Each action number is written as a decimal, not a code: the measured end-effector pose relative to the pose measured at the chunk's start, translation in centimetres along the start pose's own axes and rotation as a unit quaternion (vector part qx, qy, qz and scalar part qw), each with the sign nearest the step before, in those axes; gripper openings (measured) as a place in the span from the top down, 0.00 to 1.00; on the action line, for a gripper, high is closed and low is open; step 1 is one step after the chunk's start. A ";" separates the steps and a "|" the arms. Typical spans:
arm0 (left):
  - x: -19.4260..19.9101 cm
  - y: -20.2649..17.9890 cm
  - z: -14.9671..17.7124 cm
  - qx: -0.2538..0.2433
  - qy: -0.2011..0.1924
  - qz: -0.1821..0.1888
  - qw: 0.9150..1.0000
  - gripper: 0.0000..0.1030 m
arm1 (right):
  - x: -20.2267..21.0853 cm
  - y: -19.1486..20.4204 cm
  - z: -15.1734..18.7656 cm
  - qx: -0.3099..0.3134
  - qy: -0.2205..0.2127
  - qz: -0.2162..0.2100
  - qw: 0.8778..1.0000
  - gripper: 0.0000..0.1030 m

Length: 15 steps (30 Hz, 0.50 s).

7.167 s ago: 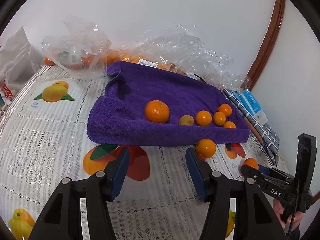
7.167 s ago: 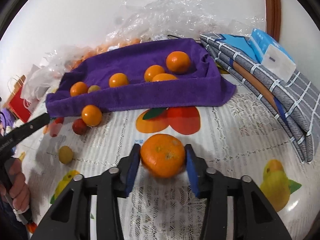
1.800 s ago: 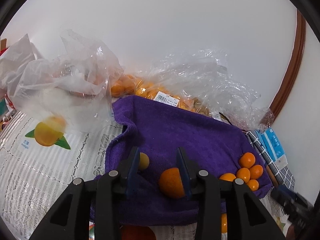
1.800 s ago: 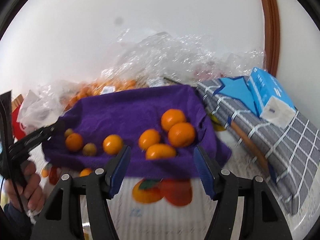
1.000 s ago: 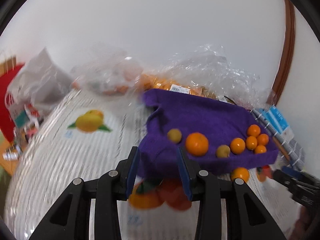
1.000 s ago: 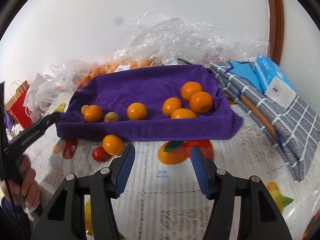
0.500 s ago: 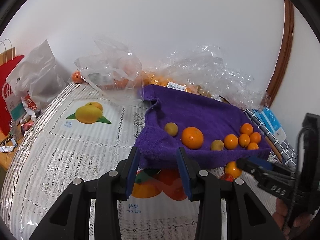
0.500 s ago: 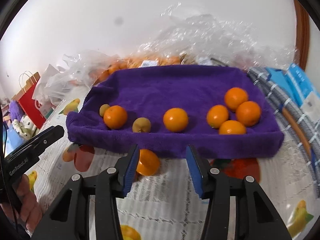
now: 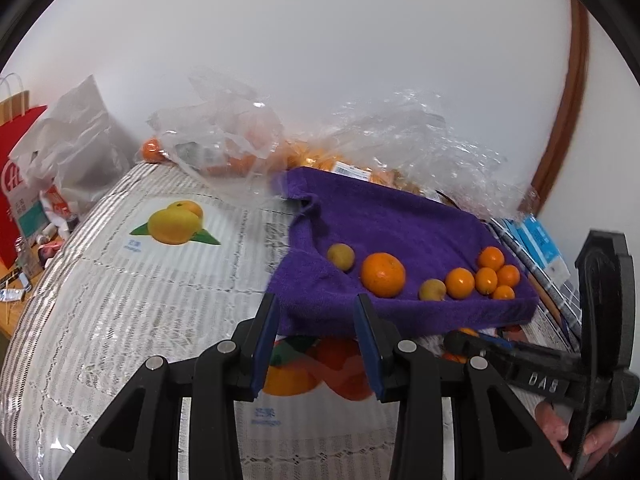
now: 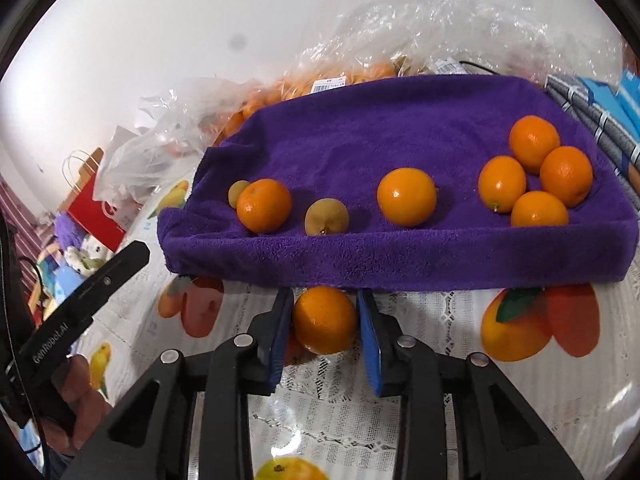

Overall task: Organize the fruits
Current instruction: 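Grasp a red fruit with the left tool while the right tool grasps an orange, then carry the red fruit and orange with both tools onto the towel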

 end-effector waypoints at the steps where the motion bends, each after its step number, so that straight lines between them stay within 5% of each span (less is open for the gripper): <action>1: -0.2 -0.6 0.2 -0.009 0.007 0.008 1.000 0.65 | 0.4 -0.3 -0.1 -0.006 -0.004 -0.002 1.000 0.69; 8: -3.9 -6.5 2.7 -0.065 0.100 0.060 0.991 0.65 | 5.5 -5.0 -1.2 -0.004 -0.062 0.052 0.997 0.69; 15: -5.5 -8.6 3.8 -0.094 0.141 0.079 0.982 0.65 | 8.1 -9.7 -0.9 -0.025 -0.079 0.078 0.993 0.69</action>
Point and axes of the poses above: each gripper's, at about its wrist camera, not at the fingertips, and x roughly against the way its jaws point, y to its left, z to its underside, the point moved 6 cm from there along -x, roughly the way its jaws point, and after that the axes turned 13 degrees about z, right-handed, at the moved point
